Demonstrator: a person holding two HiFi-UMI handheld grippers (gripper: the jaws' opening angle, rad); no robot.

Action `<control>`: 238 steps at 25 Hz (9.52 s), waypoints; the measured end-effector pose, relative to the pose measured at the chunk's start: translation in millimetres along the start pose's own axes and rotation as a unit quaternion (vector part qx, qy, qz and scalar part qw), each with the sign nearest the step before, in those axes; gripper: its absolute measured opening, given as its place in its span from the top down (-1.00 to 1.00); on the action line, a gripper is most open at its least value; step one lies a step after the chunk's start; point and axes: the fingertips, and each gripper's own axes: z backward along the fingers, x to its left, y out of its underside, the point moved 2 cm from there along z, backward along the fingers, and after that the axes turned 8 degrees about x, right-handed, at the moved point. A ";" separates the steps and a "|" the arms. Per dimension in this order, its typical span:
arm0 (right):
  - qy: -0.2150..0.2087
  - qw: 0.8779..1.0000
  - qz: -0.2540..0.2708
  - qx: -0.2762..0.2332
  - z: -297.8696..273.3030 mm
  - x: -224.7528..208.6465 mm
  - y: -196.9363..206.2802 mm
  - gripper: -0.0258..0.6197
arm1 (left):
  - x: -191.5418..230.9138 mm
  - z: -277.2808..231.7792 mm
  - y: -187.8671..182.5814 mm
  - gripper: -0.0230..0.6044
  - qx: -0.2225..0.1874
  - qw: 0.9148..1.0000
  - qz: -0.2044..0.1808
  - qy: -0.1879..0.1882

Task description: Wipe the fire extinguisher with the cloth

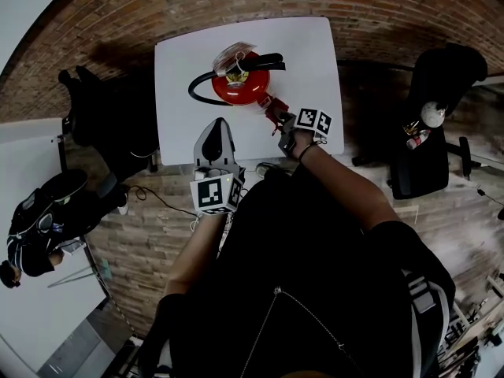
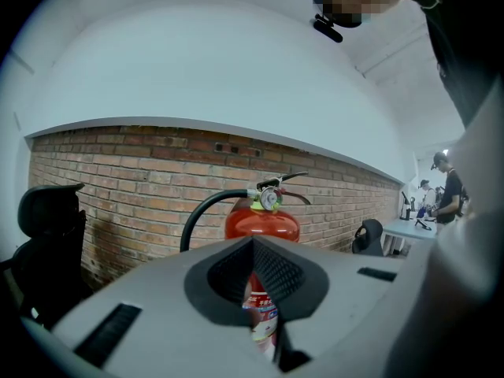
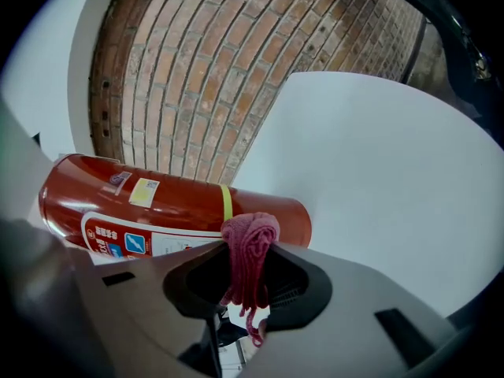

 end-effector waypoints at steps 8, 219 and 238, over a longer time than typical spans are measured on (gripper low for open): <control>-0.005 1.000 0.011 0.002 15.7 23.1 -0.2 0.56 | -6.0 -0.2 -4.0 0.90 -0.009 1.000 0.001 0.004; 0.201 0.239 0.937 0.156 80.7 210.3 62.4 0.56 | 45.3 38.8 9.4 0.90 -0.041 0.986 0.110 -0.117; 0.250 0.286 0.921 0.086 115.0 282.1 71.3 0.56 | 47.6 47.2 -1.5 0.90 -0.062 0.987 0.119 -0.084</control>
